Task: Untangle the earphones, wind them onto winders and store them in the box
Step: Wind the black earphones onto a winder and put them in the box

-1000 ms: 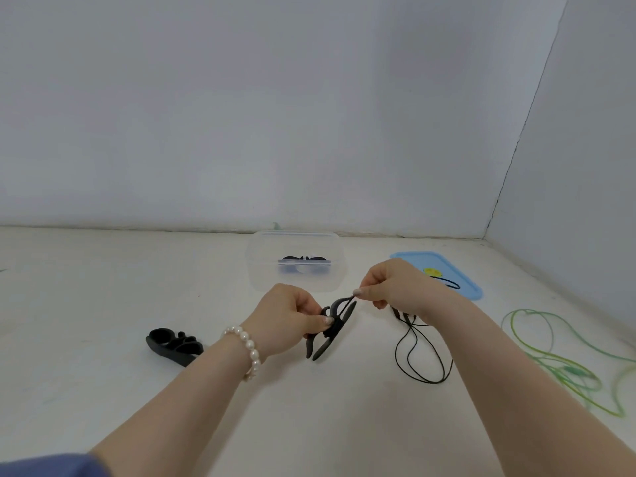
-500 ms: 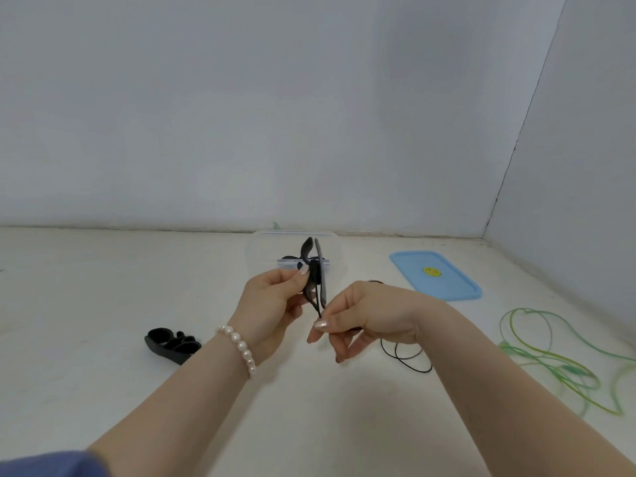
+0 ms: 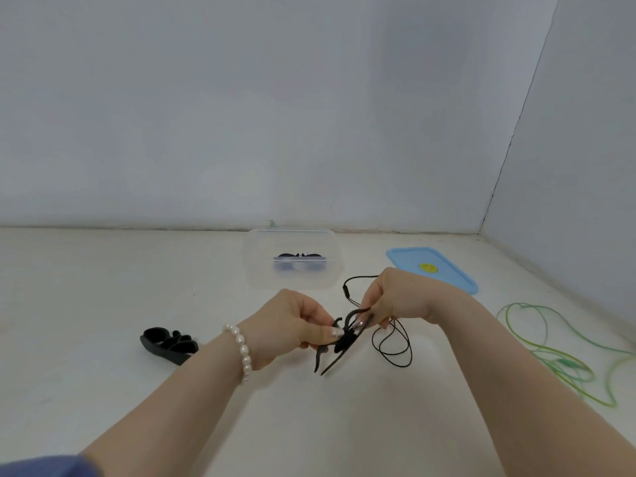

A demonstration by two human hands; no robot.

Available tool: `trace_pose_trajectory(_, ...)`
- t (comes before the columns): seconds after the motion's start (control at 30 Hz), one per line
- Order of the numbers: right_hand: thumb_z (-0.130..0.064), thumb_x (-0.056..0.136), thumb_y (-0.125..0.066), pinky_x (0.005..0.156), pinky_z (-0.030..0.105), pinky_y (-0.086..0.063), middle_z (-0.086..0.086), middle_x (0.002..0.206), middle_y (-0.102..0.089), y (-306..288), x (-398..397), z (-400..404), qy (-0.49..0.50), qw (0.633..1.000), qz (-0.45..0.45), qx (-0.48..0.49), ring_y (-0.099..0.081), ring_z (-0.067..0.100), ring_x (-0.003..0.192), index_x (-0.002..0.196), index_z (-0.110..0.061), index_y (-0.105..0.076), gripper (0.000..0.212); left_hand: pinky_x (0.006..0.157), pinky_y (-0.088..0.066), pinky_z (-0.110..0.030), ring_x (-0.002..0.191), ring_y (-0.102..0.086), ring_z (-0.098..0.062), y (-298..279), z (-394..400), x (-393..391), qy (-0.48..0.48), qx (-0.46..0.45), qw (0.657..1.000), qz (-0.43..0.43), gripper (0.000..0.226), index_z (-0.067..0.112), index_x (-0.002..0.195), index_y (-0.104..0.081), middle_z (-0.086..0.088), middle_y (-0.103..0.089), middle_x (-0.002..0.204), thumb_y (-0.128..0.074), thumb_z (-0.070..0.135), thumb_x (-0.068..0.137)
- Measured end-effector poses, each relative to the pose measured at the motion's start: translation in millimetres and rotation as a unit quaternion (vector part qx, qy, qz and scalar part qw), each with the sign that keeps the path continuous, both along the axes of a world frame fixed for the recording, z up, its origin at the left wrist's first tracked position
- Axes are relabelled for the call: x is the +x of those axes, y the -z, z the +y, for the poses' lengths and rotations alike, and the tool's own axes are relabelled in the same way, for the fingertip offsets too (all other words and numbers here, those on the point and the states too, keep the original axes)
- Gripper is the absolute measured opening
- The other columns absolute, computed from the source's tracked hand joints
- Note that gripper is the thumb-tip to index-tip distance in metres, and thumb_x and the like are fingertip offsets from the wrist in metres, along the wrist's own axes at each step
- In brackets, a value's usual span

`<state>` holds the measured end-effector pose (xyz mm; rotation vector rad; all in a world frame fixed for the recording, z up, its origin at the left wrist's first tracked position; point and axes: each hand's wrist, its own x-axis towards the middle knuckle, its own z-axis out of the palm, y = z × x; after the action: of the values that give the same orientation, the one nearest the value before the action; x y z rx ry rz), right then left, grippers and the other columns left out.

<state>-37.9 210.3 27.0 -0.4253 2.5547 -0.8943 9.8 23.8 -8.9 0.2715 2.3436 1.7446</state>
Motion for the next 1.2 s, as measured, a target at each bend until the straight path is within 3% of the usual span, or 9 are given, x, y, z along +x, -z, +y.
trace_pose_trajectory(0.07,-0.014,0.071,-0.077,0.062,0.021,-0.037,-0.006,0.051,-0.057,-1,-2,2,0.011,1.0,0.019,0.007,-0.046,0.008,0.053,0.059,-0.023,-0.071,0.016,0.05,-0.039,-0.013,0.05,-0.057,-0.005,1,0,0,-0.002,-0.028,1.0,0.0,0.014,0.011,0.063,-0.066,0.005,-0.063,0.05,-0.073,0.005,0.074)
trace_pose_trajectory(0.17,-0.015,0.075,-0.075,0.065,0.021,-0.04,-0.008,0.058,-0.059,-3,-4,4,0.021,0.999,0.04,0.01,-0.05,0.007,0.061,0.063,-0.023,-0.069,0.016,0.047,-0.039,-0.01,0.048,-0.057,-0.004,3,-1,-4,-0.029,-0.039,0.999,0.009,0.015,0.011,0.062,-0.066,0.006,-0.062,0.048,-0.074,0.005,0.073)
trace_pose_trajectory(0.37,-0.029,0.082,-0.069,0.063,0.023,-0.038,-0.003,0.067,-0.056,-15,3,-6,0.022,0.996,0.085,0.002,-0.05,0.013,0.068,0.071,-0.019,-0.066,0.015,0.059,-0.043,-0.023,0.061,-0.056,-0.015,9,-5,-12,-0.136,-0.131,0.98,0.056,0.015,0.009,0.067,-0.064,-0.002,-0.061,0.062,-0.076,0.016,0.072)
trace_pose_trajectory(0.5,-0.024,0.086,-0.064,0.073,0.027,-0.045,-0.002,0.062,-0.056,-18,12,-17,-0.027,0.993,-0.004,-0.119,-0.053,0.011,0.066,0.08,-0.015,-0.072,0.013,0.069,-0.051,-0.035,0.068,-0.059,-0.022,8,-5,-15,-0.231,-0.064,0.966,0.091,0.018,0.011,0.063,-0.061,-0.006,-0.062,0.065,-0.074,0.017,0.074)
trace_pose_trajectory(0.6,-0.017,0.089,-0.06,0.075,0.028,-0.049,-0.003,0.06,-0.061,-11,15,-24,-0.087,0.985,-0.077,-0.131,-0.059,0.01,0.067,0.091,-0.015,-0.072,0.013,0.054,-0.044,-0.021,0.062,-0.057,-0.017,3,-5,-13,-0.262,0.074,0.961,0.054,0.016,0.008,0.068,-0.062,-0.007,-0.061,0.065,-0.07,0.017,0.079)
trace_pose_trajectory(0.73,-0.017,0.092,-0.056,0.076,0.03,-0.05,0.0,0.066,-0.066,-3,15,-25,-0.112,0.98,-0.124,-0.104,-0.065,0.015,0.076,0.093,-0.017,-0.072,0.016,0.056,-0.037,-0.023,0.055,-0.053,-0.012,-5,-4,-8,-0.238,0.247,0.939,-0.01,0.014,0.008,0.069,-0.062,-0.004,-0.062,0.063,-0.065,0.014,0.082)
trace_pose_trajectory(0.83,-0.024,0.093,-0.054,0.078,0.032,-0.05,0.001,0.066,-0.064,-1,14,-22,-0.126,0.977,-0.147,-0.094,-0.066,0.019,0.081,0.09,-0.019,-0.071,0.018,0.056,-0.037,-0.024,0.05,-0.052,-0.009,-9,-1,-4,-0.193,0.31,0.93,-0.028,0.016,0.008,0.069,-0.062,-0.002,-0.063,0.059,-0.061,0.012,0.084)
trace_pose_trajectory(1.0,-0.03,0.09,-0.059,0.069,0.026,-0.048,0.002,0.071,-0.066,5,8,-16,-0.095,0.982,-0.141,-0.084,-0.063,0.018,0.079,0.084,-0.017,-0.072,0.019,0.058,-0.036,-0.025,0.052,-0.053,-0.012,-12,2,0,-0.164,0.295,0.941,-0.015,0.013,0.007,0.068,-0.063,-0.004,-0.064,0.059,-0.062,0.012,0.08)
trace_pose_trajectory(1.2,-0.018,0.078,-0.072,0.063,0.022,-0.041,-0.004,0.071,-0.067,4,-3,-2,0.003,0.995,-0.019,-0.098,-0.056,0.009,0.071,0.07,-0.022,-0.073,0.009,0.065,-0.037,-0.03,0.057,-0.056,-0.016,-12,0,6,-0.054,0.195,0.978,-0.057,0.02,0.003,0.07,-0.07,-0.007,-0.067,0.062,-0.072,0.017,0.056)
